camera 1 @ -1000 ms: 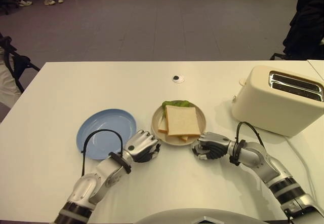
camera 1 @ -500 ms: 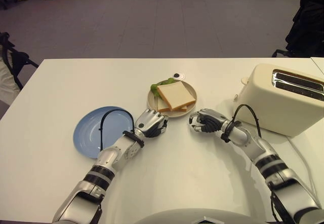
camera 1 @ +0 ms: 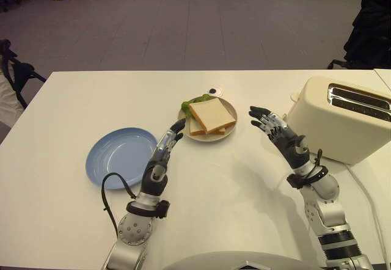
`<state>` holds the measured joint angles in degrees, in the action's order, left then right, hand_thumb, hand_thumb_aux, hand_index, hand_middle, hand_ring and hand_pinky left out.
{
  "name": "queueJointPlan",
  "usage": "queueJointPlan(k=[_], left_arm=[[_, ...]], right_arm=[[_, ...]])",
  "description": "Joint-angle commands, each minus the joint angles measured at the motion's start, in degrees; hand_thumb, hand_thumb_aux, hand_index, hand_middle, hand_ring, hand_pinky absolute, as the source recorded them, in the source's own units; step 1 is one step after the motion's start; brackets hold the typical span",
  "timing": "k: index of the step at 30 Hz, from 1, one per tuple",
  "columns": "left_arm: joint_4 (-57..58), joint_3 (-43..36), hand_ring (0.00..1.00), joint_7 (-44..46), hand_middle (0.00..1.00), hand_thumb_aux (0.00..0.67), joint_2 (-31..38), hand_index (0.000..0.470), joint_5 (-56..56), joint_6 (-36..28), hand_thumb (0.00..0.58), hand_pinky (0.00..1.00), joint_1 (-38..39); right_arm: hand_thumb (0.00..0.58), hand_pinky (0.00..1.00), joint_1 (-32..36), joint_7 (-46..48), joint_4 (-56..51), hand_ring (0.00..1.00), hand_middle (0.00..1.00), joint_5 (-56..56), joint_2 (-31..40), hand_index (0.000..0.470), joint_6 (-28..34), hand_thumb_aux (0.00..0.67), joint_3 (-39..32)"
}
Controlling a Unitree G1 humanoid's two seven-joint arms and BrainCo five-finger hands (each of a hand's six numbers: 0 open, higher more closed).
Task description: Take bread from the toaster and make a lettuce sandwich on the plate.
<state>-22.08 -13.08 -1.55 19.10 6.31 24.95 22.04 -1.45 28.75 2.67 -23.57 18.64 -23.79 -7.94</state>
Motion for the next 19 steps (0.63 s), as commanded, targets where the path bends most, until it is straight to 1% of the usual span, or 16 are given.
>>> queueJointPlan(k=[1, 9, 15, 19], left_arm=[[2.59, -0.01, 0.00, 3.97, 0.00, 0.000, -0.77, 0.000, -0.42, 0.94, 0.000, 0.00, -0.13], [-0.01, 5.05, 0.00, 6.98, 0.00, 0.000, -2.91, 0.000, 1.84, 2.19, 0.000, 0.00, 3.48], [0.23, 3.12, 0.00, 13.39, 0.00, 0.000, -2.75, 0.000, 4.98, 0.78, 0.000, 0.00, 3.71], [0.51, 3.81, 0.00, 15.12, 0.00, 0.000, -3.71, 0.000, 5.58, 0.90, 0.000, 0.00, 4.04]], right_arm=[[0.000, 0.00, -0.42, 4.13, -0.09, 0.00, 0.00, -6.38, -0.94, 0.000, 3.10, 0.000, 2.94], [0.000, 0.00, -1.65, 9.45, 2.46, 0.00, 0.00, -8.99, -3.01, 0.000, 6.09, 0.000, 4.38], [0.000, 0.00, -3.45, 11.19, 5.34, 0.00, 0.00, -10.86, -3.71, 0.000, 8.00, 0.000, 6.14], [0.000, 0.00, -3.98, 11.92, 6.23, 0.00, 0.00, -11.19, -4.11, 0.000, 9.35, 0.000, 6.89]])
